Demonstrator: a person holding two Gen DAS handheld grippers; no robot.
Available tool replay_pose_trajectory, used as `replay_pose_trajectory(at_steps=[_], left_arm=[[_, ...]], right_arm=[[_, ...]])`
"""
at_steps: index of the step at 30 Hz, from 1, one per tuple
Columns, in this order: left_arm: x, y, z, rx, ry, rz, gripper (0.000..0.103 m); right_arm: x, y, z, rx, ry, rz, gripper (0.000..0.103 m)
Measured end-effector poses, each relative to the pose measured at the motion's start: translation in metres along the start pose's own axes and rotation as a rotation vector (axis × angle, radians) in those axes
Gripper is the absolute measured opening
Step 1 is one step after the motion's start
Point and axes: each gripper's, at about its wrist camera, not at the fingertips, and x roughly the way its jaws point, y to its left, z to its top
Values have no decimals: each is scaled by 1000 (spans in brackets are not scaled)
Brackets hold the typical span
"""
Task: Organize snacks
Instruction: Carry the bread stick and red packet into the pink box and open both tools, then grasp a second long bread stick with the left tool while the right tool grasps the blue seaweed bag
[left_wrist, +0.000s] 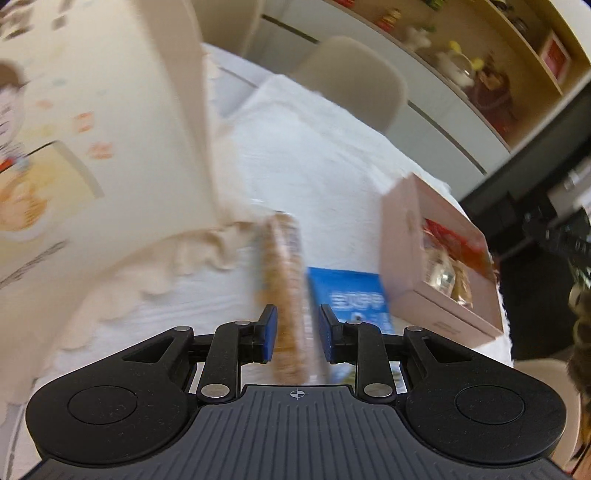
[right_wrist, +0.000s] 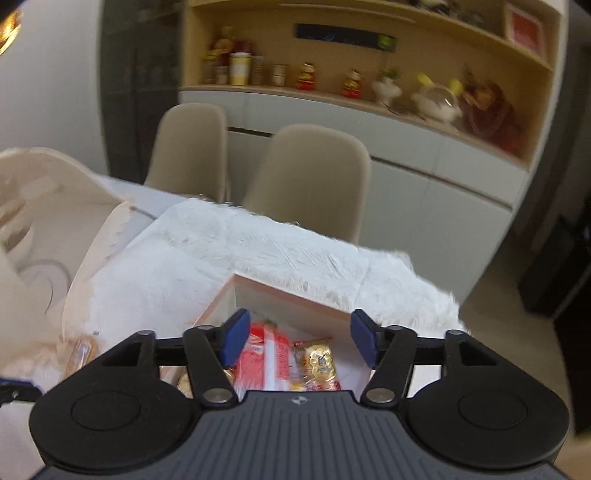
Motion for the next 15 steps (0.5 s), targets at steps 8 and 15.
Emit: replay_pose_trajectory(at_steps=[8,15], left_arm=[[8,4,6,7,4,-53,28],[42,-30,12,152,19,131,28]], right_arm=[[11,-1,-61,186,159,190,64],[20,70,-124,17,273,216,64]])
